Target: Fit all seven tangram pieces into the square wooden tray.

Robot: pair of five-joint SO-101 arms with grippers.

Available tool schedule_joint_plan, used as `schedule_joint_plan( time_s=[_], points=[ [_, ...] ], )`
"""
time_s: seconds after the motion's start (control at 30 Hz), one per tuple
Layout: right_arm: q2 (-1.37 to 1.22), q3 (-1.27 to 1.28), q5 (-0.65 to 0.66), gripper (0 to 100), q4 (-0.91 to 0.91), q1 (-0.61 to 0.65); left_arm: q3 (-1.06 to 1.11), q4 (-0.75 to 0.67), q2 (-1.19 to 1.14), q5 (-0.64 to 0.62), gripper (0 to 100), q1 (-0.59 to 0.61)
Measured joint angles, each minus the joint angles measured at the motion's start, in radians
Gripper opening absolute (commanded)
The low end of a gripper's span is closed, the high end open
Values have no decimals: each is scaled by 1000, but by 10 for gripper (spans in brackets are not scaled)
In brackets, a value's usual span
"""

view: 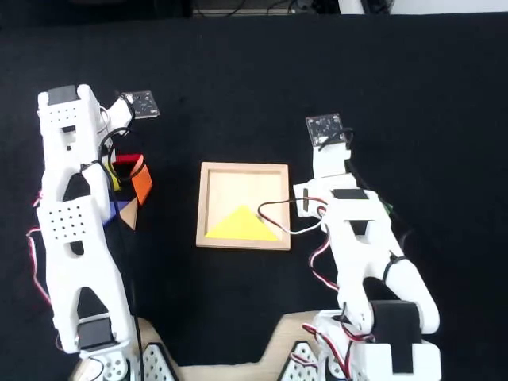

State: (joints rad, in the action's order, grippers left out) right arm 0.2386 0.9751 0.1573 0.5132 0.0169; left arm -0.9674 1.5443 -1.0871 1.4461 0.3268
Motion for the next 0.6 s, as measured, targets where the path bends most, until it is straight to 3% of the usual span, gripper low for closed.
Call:
schedule_joint_plan(
  time_s=[0.2, 0.4, 0.6],
  points=[
    [0, 0, 0, 148, 0, 0, -37, 18, -12, 0, 181, 0],
    [0, 0, 0, 148, 0, 0, -193, 147, -32, 2, 30, -2],
    [0, 0, 0, 148, 0, 0, -341, 203, -37, -5, 28, 0]
  ],
)
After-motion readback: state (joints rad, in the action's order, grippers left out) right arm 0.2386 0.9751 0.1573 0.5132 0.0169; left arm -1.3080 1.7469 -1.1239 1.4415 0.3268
